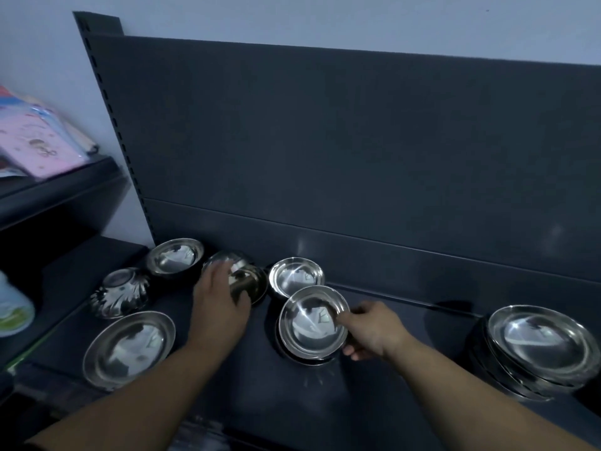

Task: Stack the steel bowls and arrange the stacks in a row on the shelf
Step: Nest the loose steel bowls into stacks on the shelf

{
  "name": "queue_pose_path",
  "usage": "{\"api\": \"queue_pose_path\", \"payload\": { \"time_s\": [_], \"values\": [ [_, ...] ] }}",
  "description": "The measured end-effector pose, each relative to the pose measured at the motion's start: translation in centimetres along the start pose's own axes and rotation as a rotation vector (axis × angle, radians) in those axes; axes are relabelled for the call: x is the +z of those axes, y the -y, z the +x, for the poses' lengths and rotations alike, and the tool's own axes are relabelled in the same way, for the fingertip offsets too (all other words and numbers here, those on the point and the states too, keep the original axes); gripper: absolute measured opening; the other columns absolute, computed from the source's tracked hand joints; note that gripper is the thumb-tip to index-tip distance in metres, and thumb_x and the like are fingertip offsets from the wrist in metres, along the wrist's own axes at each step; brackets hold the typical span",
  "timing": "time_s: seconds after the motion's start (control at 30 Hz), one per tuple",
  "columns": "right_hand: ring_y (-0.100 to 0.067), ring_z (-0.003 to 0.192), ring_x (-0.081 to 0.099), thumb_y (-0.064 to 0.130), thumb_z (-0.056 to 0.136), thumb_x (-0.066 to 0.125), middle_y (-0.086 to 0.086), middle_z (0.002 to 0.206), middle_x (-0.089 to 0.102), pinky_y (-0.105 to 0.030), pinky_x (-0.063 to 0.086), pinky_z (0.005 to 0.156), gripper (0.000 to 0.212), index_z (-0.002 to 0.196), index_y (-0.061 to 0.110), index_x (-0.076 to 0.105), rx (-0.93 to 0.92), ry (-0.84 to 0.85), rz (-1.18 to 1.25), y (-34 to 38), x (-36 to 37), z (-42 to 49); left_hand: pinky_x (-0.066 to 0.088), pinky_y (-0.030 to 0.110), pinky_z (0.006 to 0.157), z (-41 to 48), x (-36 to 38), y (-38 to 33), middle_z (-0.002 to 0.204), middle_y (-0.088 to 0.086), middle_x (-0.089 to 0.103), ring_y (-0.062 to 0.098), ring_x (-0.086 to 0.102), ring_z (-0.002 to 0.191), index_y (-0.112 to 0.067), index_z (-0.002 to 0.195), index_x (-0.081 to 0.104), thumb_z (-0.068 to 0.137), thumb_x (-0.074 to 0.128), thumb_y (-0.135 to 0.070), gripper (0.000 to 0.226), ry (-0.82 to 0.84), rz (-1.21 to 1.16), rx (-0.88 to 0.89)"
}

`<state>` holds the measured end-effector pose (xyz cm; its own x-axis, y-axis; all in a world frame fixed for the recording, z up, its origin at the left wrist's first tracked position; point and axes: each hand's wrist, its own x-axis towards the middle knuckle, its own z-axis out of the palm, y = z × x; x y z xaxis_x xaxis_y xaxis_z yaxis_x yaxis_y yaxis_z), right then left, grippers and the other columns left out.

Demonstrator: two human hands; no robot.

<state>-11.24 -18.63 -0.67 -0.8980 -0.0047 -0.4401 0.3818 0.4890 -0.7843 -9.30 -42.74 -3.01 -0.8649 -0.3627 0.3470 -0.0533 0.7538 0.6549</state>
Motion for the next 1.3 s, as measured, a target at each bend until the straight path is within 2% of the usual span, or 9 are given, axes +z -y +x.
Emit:
{"api": "queue_pose_path", "payload": {
  "time_s": [0.13, 0.23, 0.3, 0.53, 0.73, 0.87, 1.17, 1.3],
  "values": [
    [-0.019, 0.043, 0.062, 0.018, 0.085, 0.058, -0.007, 0.053, 0.066, -0.028, 0.053, 0.048, 0.020, 0.100, 0.006, 0.062, 0.010, -0.019, -0.008, -0.4, 0.5, 0.4, 0.012, 0.040, 0.121, 3.2, -0.7, 2.3, 0.159, 0.012, 0.018, 0.030, 0.013, 0.147, -0.012, 0.151, 0.022, 0.085, 0.067, -0.026, 0.082, 0.122, 0.129, -0.058],
    [-0.018, 0.043, 0.062, 0.017, 0.086, 0.058, -0.007, 0.052, 0.065, -0.028, 0.054, 0.048, 0.017, 0.097, 0.006, 0.064, 0.020, -0.040, 0.003, -0.4, 0.8, 0.3, 0.009, 0.039, 0.121, 4.9, -0.8, 3.7, 0.160, 0.011, 0.018, 0.028, 0.012, 0.148, -0.012, 0.153, 0.016, 0.085, 0.066, -0.042, 0.090, 0.246, 0.183, -0.044],
    [-0.018, 0.045, 0.062, 0.017, 0.086, 0.059, -0.007, 0.052, 0.064, -0.029, 0.054, 0.050, 0.014, 0.092, 0.006, 0.065, 0.015, -0.056, 0.006, -0.3, 0.8, 0.1, 0.012, 0.039, 0.121, 5.6, -0.7, 4.2, 0.159, 0.011, 0.021, 0.026, 0.015, 0.148, -0.012, 0.153, 0.016, 0.083, 0.067, -0.046, 0.093, 0.303, 0.201, -0.017],
    [-0.018, 0.045, 0.063, 0.016, 0.084, 0.059, -0.005, 0.049, 0.063, -0.028, 0.055, 0.049, 0.014, 0.076, 0.007, 0.067, -0.005, -0.123, -0.016, 0.3, 1.5, -0.8, 0.026, 0.039, 0.117, 6.8, -1.1, 4.1, 0.158, 0.011, 0.023, 0.028, 0.026, 0.144, -0.017, 0.154, 0.014, 0.084, 0.066, -0.027, 0.088, 0.368, 0.180, -0.015],
    [-0.019, 0.047, 0.064, 0.016, 0.084, 0.058, -0.003, 0.051, 0.063, -0.027, 0.053, 0.048, 0.014, 0.075, 0.011, 0.068, 0.003, -0.144, 0.004, 0.6, 2.0, -1.3, 0.027, 0.028, 0.109, 7.2, -1.7, 4.1, 0.151, 0.004, 0.033, 0.018, 0.034, 0.137, -0.027, 0.152, 0.022, 0.089, 0.062, -0.036, 0.076, 0.422, 0.072, 0.037],
    [-0.019, 0.047, 0.064, 0.016, 0.084, 0.059, -0.004, 0.053, 0.064, -0.026, 0.052, 0.047, 0.014, 0.083, 0.009, 0.070, 0.011, -0.143, 0.020, 0.7, 2.4, -1.4, 0.027, 0.024, 0.105, 7.5, -2.1, 5.0, 0.144, 0.004, 0.042, 0.017, 0.038, 0.133, -0.029, 0.148, 0.031, 0.087, 0.065, -0.040, 0.071, 0.427, 0.051, 0.069],
    [-0.021, 0.049, 0.062, 0.014, 0.083, 0.059, -0.006, 0.052, 0.063, -0.032, 0.057, 0.056, 0.010, 0.078, 0.010, 0.066, 0.004, -0.067, 0.020, 1.4, 3.4, -1.9, 0.037, 0.030, 0.099, 7.8, -2.5, 6.6, 0.139, 0.004, 0.050, 0.019, 0.049, 0.123, -0.027, 0.143, 0.039, 0.082, 0.072, -0.037, 0.070, 0.364, -0.083, -0.003],
    [-0.019, 0.047, 0.061, 0.015, 0.084, 0.060, -0.006, 0.052, 0.062, -0.032, 0.058, 0.055, 0.011, 0.086, 0.007, 0.067, 0.009, -0.042, -0.005, 1.8, 3.5, -2.2, 0.037, 0.031, 0.098, 7.8, -2.5, 6.9, 0.139, 0.005, 0.049, 0.021, 0.048, 0.124, -0.029, 0.141, 0.039, 0.082, 0.071, -0.038, 0.067, 0.326, -0.114, -0.026]
  ]
}}
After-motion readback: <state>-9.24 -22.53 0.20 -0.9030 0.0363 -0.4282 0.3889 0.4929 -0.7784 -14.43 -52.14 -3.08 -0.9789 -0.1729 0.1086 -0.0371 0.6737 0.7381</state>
